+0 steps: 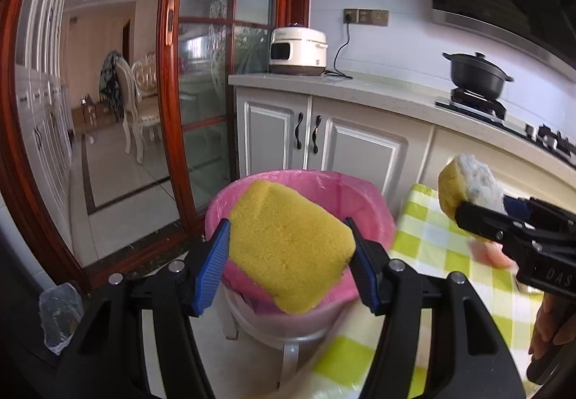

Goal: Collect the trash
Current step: 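Carry the sponge and bread to the pink bin and open both grippers, then move both tools back over the table toward the paper cup and foam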

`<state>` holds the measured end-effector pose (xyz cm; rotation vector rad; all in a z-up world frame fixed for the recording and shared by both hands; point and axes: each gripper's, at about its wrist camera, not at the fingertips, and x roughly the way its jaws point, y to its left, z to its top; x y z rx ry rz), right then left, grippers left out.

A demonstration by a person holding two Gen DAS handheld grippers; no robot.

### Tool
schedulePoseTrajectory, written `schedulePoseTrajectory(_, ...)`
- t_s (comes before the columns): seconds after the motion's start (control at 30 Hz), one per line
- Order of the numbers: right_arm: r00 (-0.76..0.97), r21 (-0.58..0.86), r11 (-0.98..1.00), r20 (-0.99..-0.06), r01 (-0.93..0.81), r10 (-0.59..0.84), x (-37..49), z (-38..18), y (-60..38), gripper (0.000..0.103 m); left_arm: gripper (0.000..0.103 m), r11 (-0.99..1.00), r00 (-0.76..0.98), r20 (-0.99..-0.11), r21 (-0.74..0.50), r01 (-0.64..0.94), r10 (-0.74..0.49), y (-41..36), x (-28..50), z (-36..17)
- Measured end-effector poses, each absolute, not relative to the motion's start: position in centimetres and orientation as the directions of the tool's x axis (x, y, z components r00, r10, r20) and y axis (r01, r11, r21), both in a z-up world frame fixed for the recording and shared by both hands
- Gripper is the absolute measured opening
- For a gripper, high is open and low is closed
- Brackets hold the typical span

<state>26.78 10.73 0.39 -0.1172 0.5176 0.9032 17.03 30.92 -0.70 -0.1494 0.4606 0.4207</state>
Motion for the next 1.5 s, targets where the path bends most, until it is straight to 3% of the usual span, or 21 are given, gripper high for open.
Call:
schedulePoseTrajectory(0.5, 0.432, 0.173, 0.589, -0.525, -0.790, 0.733, 35.0, -2.1, 18.0, 0.058, 0.061, 0.894, 0.781, -0.508, -0.045, -0.445, 0.363, 37.9, 23.6, -3.0)
schedulePoseTrajectory(0.83, 0.392, 0.196, 0.566, -0.544, -0.800, 0.742, 37.7, -4.7, 20.6, 0.067, 0.075, 0.894, 0.783, -0.513, -0.063, -0.444, 0.352, 40.2, 24.2, -5.4)
schedulePoseTrajectory(0.97, 0.386, 0.217, 0.559, -0.529, -0.800, 0.756, 37.5, -4.6, 19.7, 0.072, 0.076, 0.889, 0.775, -0.513, -0.047, -0.455, 0.369, 40.0, 24.0, -5.6)
schedulePoseTrajectory(1.17, 0.421, 0.223, 0.580, -0.496, -0.783, 0.759, 36.2, -2.7, 16.3, 0.073, 0.077, 0.876, 0.775, -0.489, -0.045, -0.480, 0.400, 38.6, 21.7, -4.4)
schedulePoseTrajectory(1.33, 0.470, 0.192, 0.613, -0.483, -0.766, 0.739, 33.2, -1.5, 11.9, 0.073, 0.090, 0.869, 0.779, -0.471, -0.048, -0.492, 0.415, 35.6, 18.4, -3.1)
schedulePoseTrajectory(1.5, 0.519, 0.180, 0.666, -0.494, -0.724, 0.697, 29.9, -1.9, 6.8, 0.077, 0.098, 0.901, 0.816, -0.459, -0.072, -0.428, 0.351, 30.0, 16.1, -2.5)
